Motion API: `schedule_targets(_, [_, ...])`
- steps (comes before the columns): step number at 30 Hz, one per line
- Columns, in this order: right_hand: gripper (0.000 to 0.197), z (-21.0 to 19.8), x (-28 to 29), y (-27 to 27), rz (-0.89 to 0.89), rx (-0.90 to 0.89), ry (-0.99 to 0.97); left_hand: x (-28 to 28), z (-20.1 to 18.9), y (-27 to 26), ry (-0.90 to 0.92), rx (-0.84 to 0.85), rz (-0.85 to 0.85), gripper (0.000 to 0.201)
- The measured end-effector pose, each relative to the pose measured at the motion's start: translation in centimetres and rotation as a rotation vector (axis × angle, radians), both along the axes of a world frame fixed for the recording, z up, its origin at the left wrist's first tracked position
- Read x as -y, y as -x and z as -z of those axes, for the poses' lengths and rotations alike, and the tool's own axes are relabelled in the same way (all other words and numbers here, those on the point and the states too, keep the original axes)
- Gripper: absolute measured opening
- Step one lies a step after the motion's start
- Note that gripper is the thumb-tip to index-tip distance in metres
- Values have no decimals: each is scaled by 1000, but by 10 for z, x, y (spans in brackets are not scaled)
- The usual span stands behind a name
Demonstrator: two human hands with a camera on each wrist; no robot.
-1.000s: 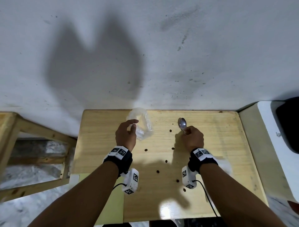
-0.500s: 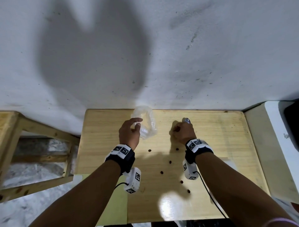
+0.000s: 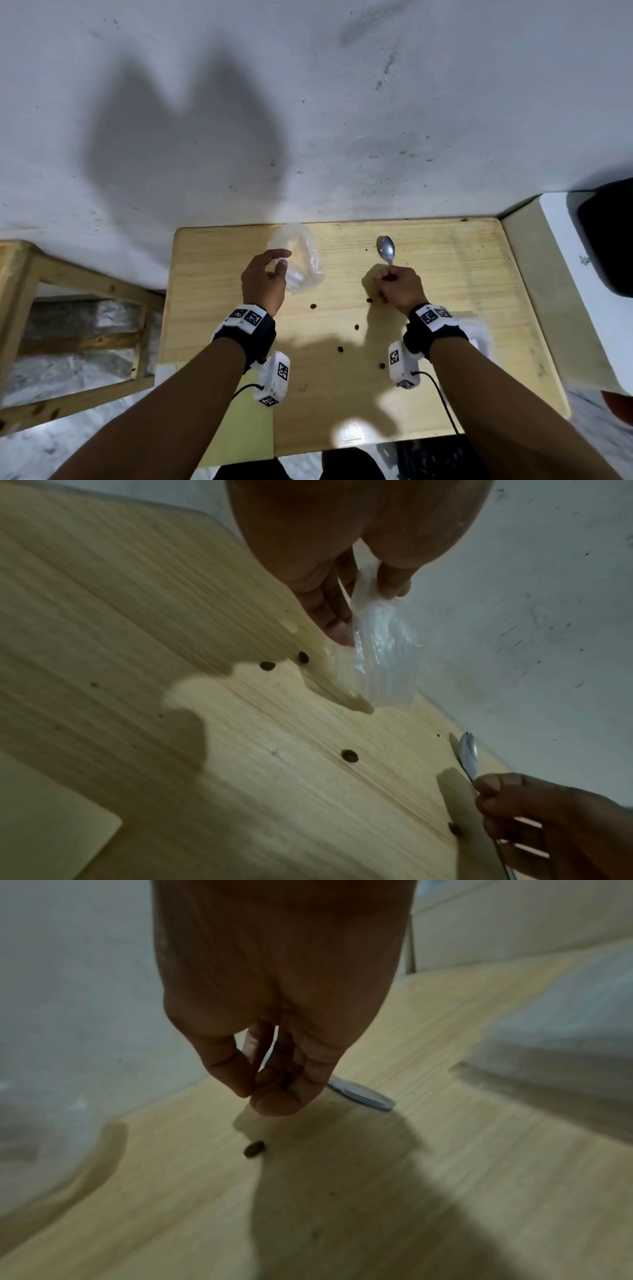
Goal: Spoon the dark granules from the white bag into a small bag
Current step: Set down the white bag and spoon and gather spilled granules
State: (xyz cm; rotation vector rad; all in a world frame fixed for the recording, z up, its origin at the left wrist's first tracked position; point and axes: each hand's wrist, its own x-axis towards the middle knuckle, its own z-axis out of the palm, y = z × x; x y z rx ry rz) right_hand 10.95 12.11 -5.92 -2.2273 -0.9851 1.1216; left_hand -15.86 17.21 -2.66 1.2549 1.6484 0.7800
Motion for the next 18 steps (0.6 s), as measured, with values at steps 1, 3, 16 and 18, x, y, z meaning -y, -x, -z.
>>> schedule_targets(1, [18,-1,5,1,-56,48,10,1,0,2,-6,1,-8,23])
schedule_targets(3, [8,0,10,4,-116,99,17,4,-1,6,-6,-5,-28,24])
schedule_targets(16, [18,-1,37,38,-451,131,-20,17,1,32,-29,-19,-76,27])
schedule_targets(18, [28,-1,44,43,-474,18,-39,19,1,33,-23,-10,-82,29])
